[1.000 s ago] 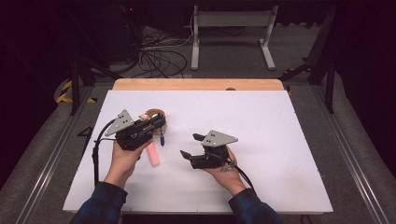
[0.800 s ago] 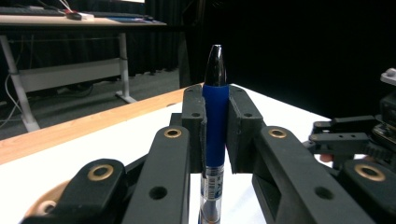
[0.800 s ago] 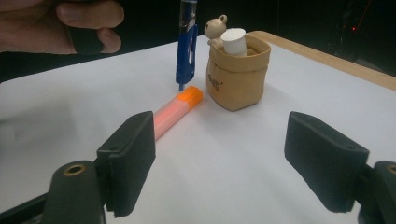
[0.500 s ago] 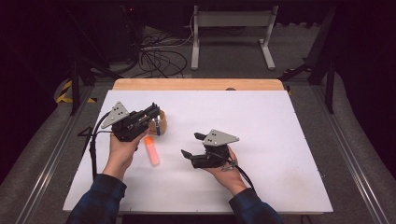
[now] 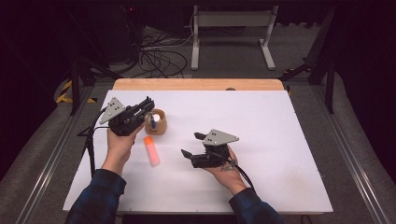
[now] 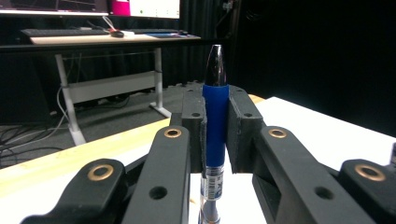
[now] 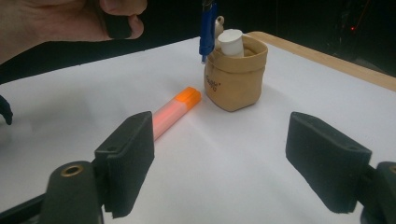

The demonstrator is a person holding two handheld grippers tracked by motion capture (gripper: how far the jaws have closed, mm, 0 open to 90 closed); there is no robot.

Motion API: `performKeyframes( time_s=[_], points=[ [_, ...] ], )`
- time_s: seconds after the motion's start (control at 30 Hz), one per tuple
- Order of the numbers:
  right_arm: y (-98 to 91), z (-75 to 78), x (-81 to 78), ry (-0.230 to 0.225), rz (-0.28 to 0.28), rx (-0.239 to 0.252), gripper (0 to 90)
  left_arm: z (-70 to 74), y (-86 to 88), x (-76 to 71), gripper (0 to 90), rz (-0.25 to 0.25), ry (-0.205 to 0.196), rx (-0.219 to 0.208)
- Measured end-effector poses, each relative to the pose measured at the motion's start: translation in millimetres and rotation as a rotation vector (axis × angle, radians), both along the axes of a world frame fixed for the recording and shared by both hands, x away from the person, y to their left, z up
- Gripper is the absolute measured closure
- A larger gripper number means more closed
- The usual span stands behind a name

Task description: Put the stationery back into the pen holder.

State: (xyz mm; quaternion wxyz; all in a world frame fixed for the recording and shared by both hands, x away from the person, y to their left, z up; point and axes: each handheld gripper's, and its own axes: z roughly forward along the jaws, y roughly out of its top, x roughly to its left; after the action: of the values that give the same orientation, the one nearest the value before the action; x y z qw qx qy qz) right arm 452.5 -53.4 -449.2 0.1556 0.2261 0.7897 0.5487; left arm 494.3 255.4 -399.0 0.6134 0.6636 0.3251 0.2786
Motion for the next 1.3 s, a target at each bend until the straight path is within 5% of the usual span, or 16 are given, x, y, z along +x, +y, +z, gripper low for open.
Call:
performKeyframes(
  time_s=[0.77, 1.3],
  points=[
    [3.7, -0.9, 0.4, 0.003, 0.004, -0.003, 24.5, -2.2, 5.5, 17.1, 79.9, 0.047, -0.039, -0.058],
    [9.3, -2.7, 0.8, 0.011, 0.006, -0.005, 24.7, -10.4, 2.8, 24.8, 79.5, 0.054, -0.011, -0.006]
  ],
)
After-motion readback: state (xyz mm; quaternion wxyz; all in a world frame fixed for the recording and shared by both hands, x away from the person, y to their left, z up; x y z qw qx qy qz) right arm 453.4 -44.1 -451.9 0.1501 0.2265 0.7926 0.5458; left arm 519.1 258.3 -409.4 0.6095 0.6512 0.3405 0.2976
